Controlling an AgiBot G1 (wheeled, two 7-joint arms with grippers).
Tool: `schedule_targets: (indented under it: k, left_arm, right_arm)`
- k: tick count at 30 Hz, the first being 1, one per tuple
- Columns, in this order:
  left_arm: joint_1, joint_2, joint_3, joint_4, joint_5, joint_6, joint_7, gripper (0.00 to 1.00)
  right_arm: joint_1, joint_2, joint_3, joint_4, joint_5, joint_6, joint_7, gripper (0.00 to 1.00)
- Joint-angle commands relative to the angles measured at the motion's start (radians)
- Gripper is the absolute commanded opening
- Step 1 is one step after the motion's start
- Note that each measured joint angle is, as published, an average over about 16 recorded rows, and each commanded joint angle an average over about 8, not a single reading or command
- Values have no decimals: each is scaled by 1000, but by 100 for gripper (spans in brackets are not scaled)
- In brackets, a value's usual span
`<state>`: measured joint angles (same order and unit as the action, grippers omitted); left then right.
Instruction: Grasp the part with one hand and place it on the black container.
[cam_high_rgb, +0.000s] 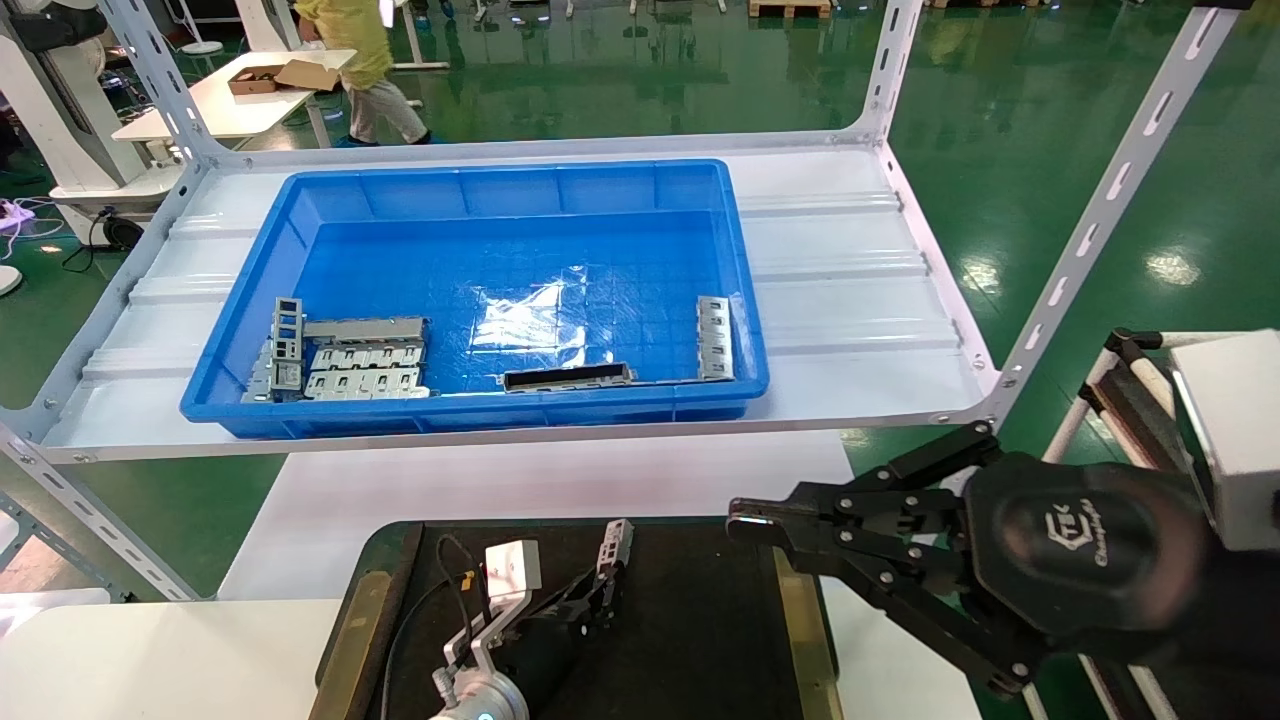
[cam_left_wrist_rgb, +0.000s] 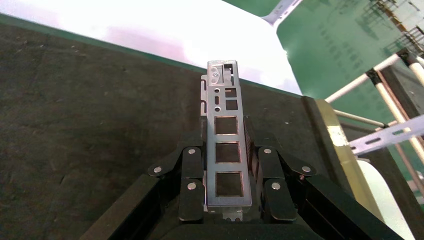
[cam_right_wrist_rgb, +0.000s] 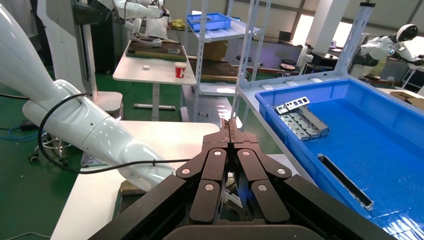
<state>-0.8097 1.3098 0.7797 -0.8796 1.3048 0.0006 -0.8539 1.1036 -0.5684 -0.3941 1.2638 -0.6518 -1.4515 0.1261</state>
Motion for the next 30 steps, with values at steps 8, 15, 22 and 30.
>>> schedule_targets:
  k: [8,15,22,30]
  left_arm:
    - [-13,13,54,38,-40,-52,-21,20]
    - [-16,7,94,34,-85,-95,-16,99]
    - [-22,2,134,21,-146,-141,5,100]
    - [-24,-11,185,-21,-225,-210,60,100]
  right_arm:
    - [0,0,0,0,0,0,0,33]
    - [0,0,0,0,0,0,0,100]
    - [0,0,0,0,0,0,0,100]
    - [0,0,0,0,0,0,0,100]
